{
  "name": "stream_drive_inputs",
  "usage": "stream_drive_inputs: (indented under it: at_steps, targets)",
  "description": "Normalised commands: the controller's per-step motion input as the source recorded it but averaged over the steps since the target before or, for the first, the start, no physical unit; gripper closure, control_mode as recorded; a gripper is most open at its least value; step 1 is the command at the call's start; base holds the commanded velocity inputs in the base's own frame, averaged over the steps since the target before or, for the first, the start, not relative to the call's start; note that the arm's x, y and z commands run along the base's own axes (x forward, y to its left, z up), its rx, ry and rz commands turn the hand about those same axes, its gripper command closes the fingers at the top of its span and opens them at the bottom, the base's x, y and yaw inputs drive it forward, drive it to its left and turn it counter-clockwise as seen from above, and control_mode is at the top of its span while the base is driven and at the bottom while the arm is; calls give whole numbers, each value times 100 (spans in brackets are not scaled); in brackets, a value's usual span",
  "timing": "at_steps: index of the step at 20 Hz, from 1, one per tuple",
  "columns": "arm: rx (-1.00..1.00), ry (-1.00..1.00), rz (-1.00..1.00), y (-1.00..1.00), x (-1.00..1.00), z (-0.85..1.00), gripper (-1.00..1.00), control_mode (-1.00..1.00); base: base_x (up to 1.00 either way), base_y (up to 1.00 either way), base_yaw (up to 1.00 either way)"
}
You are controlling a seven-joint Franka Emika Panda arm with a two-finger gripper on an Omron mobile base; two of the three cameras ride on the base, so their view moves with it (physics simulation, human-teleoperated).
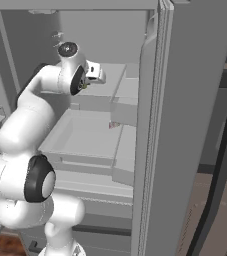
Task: Take the lemon wedge from the fridge and place it on the plate with fish on the dining counter.
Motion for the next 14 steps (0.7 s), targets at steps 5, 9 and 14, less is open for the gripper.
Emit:
stream_drive_inputs:
  at_steps: [5, 9, 14]
  targets:
    - [0, -8, 0, 0, -61, 2, 100, -100, 0, 0, 0]
    - [2, -10, 0, 0, -75, 27, 100, -100, 0, 0, 0]
    - [8, 0, 0, 0, -88, 62, 100, -100, 0, 0, 0]
